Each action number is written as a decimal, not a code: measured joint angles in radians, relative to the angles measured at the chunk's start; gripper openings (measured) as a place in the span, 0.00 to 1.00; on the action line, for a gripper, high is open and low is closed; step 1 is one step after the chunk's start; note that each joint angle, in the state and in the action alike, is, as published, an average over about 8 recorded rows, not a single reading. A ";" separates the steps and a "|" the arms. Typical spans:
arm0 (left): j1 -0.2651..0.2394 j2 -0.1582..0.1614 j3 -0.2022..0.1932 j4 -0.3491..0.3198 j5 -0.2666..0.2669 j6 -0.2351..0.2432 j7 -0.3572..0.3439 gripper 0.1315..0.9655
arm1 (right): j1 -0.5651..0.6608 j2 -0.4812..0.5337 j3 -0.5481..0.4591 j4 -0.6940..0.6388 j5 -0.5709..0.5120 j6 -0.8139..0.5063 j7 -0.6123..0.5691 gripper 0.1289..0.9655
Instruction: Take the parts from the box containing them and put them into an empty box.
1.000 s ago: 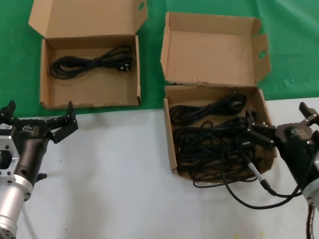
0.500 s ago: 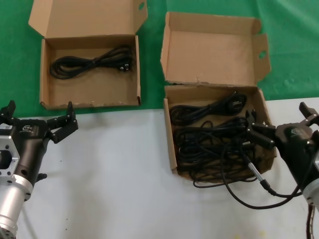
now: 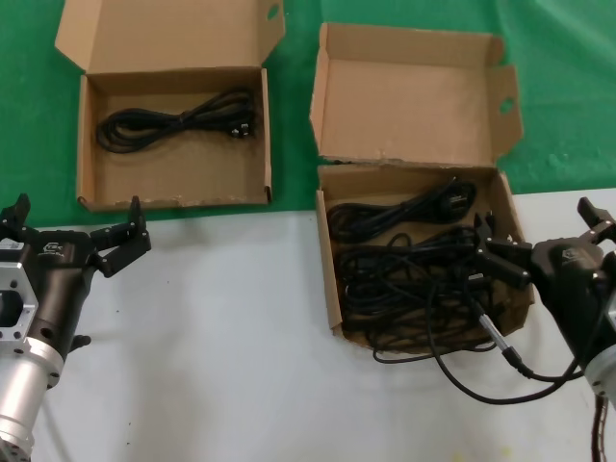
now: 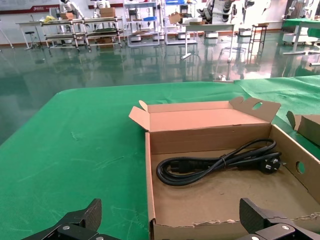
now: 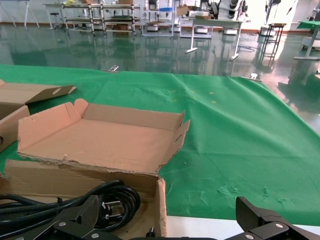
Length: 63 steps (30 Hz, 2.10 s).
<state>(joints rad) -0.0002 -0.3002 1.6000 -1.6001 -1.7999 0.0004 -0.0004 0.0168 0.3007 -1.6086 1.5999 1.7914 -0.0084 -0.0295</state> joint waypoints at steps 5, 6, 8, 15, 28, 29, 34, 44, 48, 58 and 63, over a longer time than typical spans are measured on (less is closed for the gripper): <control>0.000 0.000 0.000 0.000 0.000 0.000 0.000 1.00 | 0.000 0.000 0.000 0.000 0.000 0.000 0.000 1.00; 0.000 0.000 0.000 0.000 0.000 0.000 0.000 1.00 | 0.000 0.000 0.000 0.000 0.000 0.000 0.000 1.00; 0.000 0.000 0.000 0.000 0.000 0.000 0.000 1.00 | 0.000 0.000 0.000 0.000 0.000 0.000 0.000 1.00; 0.000 0.000 0.000 0.000 0.000 0.000 0.000 1.00 | 0.000 0.000 0.000 0.000 0.000 0.000 0.000 1.00; 0.000 0.000 0.000 0.000 0.000 0.000 0.000 1.00 | 0.000 0.000 0.000 0.000 0.000 0.000 0.000 1.00; 0.000 0.000 0.000 0.000 0.000 0.000 0.000 1.00 | 0.000 0.000 0.000 0.000 0.000 0.000 0.000 1.00; 0.000 0.000 0.000 0.000 0.000 0.000 0.000 1.00 | 0.000 0.000 0.000 0.000 0.000 0.000 0.000 1.00; 0.000 0.000 0.000 0.000 0.000 0.000 0.000 1.00 | 0.000 0.000 0.000 0.000 0.000 0.000 0.000 1.00; 0.000 0.000 0.000 0.000 0.000 0.000 0.000 1.00 | 0.000 0.000 0.000 0.000 0.000 0.000 0.000 1.00; 0.000 0.000 0.000 0.000 0.000 0.000 0.000 1.00 | 0.000 0.000 0.000 0.000 0.000 0.000 0.000 1.00; 0.000 0.000 0.000 0.000 0.000 0.000 0.000 1.00 | 0.000 0.000 0.000 0.000 0.000 0.000 0.000 1.00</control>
<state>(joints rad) -0.0002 -0.3002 1.6000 -1.6001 -1.7999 0.0004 -0.0004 0.0168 0.3007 -1.6086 1.5999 1.7914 -0.0084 -0.0295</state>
